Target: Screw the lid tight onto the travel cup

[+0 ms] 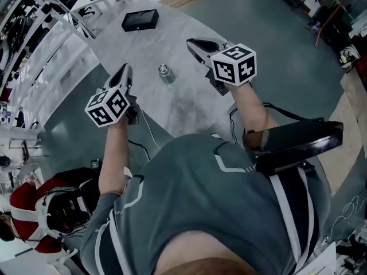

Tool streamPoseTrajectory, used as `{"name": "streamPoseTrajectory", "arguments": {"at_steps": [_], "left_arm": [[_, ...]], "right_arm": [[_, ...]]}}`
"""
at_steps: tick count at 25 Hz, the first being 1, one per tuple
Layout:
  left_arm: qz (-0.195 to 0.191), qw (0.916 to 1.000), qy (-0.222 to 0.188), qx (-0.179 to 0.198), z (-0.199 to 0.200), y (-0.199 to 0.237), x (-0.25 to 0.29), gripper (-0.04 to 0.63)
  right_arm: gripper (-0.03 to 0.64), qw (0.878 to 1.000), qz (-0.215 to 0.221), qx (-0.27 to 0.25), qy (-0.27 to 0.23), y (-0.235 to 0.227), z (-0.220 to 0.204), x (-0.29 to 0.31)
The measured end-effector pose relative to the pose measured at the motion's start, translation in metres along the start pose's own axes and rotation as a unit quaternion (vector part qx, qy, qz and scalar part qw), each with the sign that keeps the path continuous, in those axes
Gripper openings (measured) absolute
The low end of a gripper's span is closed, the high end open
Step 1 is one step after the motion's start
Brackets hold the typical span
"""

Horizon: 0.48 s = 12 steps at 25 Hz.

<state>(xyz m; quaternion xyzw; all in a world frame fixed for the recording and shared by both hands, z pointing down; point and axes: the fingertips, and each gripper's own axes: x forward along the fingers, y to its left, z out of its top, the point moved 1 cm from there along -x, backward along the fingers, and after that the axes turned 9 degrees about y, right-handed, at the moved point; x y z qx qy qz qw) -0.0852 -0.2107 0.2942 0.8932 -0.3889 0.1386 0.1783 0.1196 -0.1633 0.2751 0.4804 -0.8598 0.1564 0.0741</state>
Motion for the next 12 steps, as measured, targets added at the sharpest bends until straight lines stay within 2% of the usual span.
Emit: {"name": "streamPoseTrajectory", "arguments": {"at_steps": [3, 6, 12], "left_arm": [[0.01, 0.9999, 0.002, 0.005, 0.0, -0.007, 0.002, 0.009], [0.002, 0.9999, -0.009, -0.011, 0.004, -0.017, 0.003, 0.009], [0.019, 0.9997, -0.017, 0.0, 0.001, -0.028, 0.009, 0.009]], "right_arm": [[0.028, 1.0, 0.002, -0.002, 0.002, -0.004, -0.001, -0.003], [0.028, 1.0, 0.006, -0.007, 0.002, -0.01, 0.002, -0.005], [0.028, 1.0, 0.005, -0.01, 0.004, -0.026, 0.004, -0.005]]}}
